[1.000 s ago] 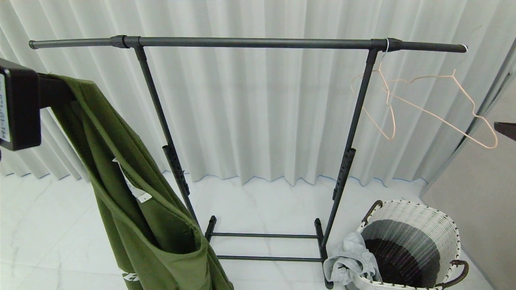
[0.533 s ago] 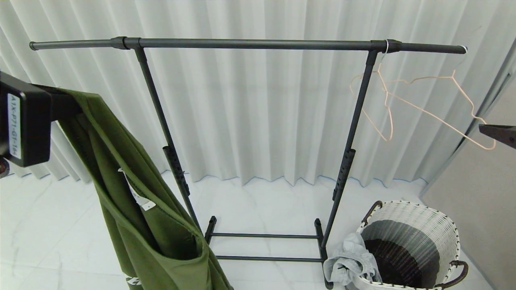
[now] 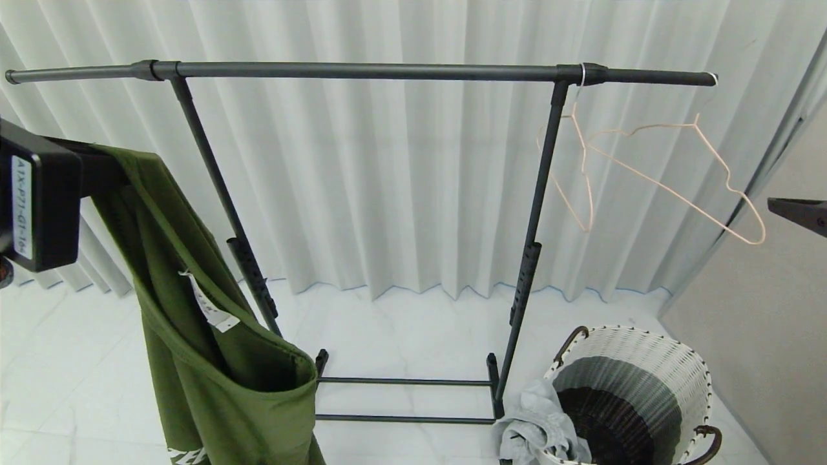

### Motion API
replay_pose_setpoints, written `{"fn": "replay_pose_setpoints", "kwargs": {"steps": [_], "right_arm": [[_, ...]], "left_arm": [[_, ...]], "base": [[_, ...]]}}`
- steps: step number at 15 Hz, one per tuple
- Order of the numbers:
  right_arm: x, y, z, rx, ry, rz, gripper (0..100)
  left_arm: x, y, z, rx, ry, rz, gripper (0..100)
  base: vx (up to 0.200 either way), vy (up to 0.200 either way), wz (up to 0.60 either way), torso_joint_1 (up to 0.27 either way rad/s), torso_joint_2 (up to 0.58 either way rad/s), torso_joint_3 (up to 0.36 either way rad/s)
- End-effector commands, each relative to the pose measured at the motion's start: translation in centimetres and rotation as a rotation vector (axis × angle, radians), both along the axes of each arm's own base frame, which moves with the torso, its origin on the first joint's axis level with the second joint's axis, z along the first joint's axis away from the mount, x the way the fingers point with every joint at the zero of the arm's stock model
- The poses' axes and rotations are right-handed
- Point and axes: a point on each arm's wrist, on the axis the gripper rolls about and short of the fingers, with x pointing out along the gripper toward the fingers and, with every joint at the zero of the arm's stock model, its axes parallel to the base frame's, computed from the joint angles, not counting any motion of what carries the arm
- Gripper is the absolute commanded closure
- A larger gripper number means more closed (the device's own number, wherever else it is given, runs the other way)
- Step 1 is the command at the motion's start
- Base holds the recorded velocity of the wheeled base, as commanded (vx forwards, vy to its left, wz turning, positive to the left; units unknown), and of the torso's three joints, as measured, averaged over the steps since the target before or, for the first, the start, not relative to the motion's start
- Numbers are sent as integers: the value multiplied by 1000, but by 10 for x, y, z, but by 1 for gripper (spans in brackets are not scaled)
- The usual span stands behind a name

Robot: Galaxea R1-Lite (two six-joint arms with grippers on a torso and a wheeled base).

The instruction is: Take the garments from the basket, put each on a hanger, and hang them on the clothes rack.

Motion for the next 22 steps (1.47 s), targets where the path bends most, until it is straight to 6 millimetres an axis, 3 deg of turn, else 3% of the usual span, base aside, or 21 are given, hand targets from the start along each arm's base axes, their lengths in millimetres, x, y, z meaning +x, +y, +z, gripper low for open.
{"fn": "replay_pose_setpoints", "kwargs": {"steps": [1, 4, 13, 22], "right_arm": [[-1, 0, 0, 0, -3, 0, 0], [-1, 0, 1, 0, -4, -1, 0], [0, 1, 2, 1, -9, 3, 0], [20, 1, -7, 16, 36, -13, 0]], "left_arm": [[0, 0, 0, 1, 1, -1, 100], [0, 0, 0, 1, 1, 1, 100], [0, 0, 0, 0, -1, 2, 100], [4, 1, -1, 6, 4, 24, 100]], "base": [[0, -200, 0, 2, 2, 2], [0, -200, 0, -1, 1, 2], [0, 0, 0, 0, 0, 0], [200, 0, 0, 1, 3, 2]]}}
